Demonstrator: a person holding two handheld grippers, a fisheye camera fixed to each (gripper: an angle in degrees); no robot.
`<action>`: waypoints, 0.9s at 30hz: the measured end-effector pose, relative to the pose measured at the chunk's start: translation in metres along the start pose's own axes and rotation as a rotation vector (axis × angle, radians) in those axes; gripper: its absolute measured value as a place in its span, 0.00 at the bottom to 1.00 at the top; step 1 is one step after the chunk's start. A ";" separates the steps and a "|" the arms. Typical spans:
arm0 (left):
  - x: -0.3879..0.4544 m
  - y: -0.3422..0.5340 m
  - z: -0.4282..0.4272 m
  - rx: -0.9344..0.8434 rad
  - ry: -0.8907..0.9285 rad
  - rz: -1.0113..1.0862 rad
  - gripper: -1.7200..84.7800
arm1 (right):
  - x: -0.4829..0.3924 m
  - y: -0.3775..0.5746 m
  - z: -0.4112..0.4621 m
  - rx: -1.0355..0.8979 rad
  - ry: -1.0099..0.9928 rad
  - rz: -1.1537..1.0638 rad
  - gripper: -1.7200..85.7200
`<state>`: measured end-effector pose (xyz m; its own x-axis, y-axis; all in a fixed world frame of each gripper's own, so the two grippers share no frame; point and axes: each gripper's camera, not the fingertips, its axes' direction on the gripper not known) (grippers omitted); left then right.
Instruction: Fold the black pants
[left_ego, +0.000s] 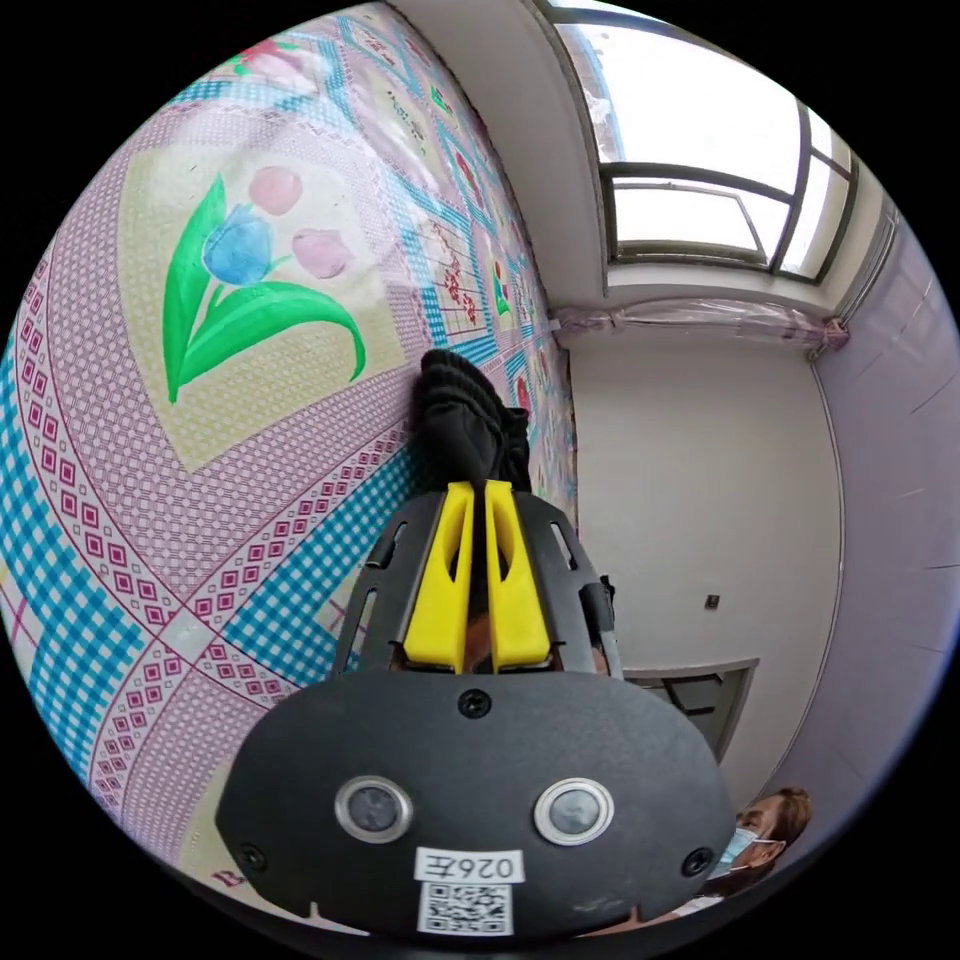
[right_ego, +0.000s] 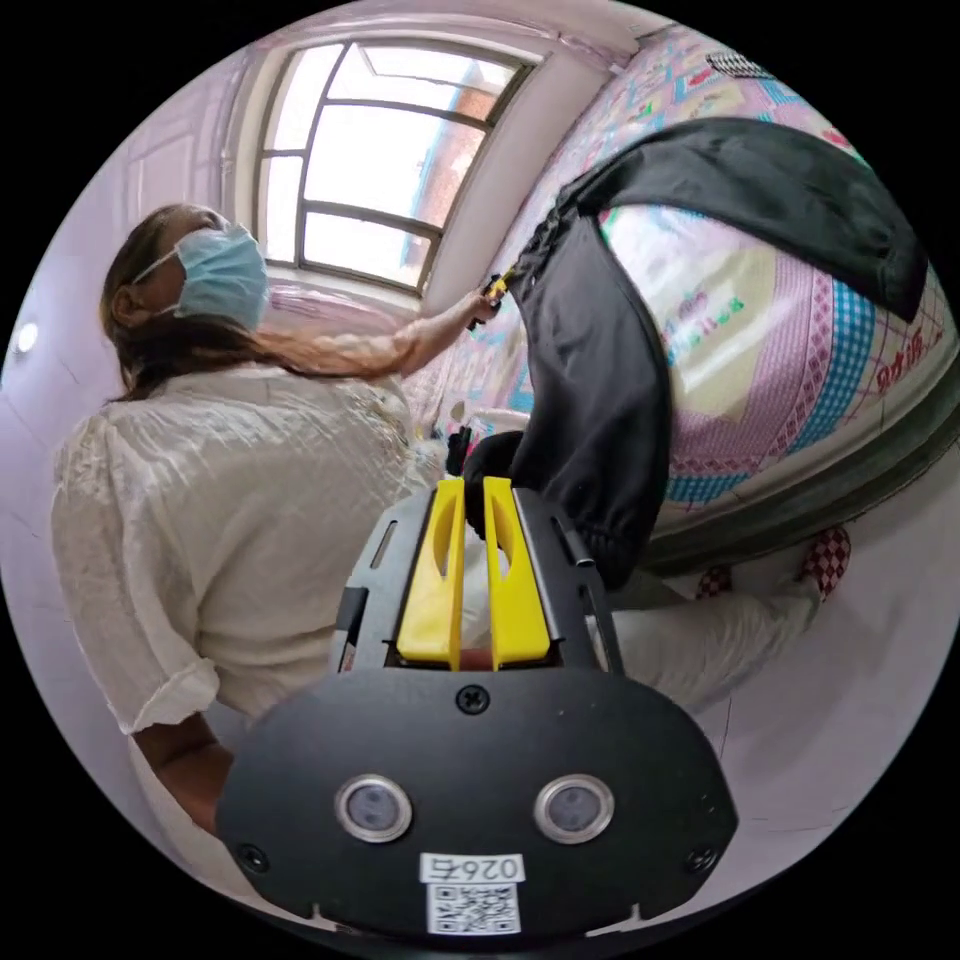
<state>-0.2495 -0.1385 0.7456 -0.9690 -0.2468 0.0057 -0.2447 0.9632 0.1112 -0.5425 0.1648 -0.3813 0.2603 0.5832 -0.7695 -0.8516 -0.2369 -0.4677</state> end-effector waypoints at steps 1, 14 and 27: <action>0.008 0.003 0.002 0.003 -0.004 0.004 0.01 | -0.002 -0.002 -0.006 0.025 -0.009 -0.009 0.01; 0.191 0.050 0.146 0.088 -0.245 0.179 0.01 | 0.075 -0.041 -0.195 0.596 -0.214 0.055 0.01; 0.250 0.160 0.539 -0.416 -1.320 0.836 0.01 | 0.226 -0.071 -0.234 0.614 -0.081 0.523 0.08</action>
<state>-0.5491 0.0114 0.2297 -0.2250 0.7753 -0.5902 0.1508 0.6261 0.7650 -0.3168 0.1311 -0.6240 -0.2546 0.5751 -0.7775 -0.9579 -0.0397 0.2843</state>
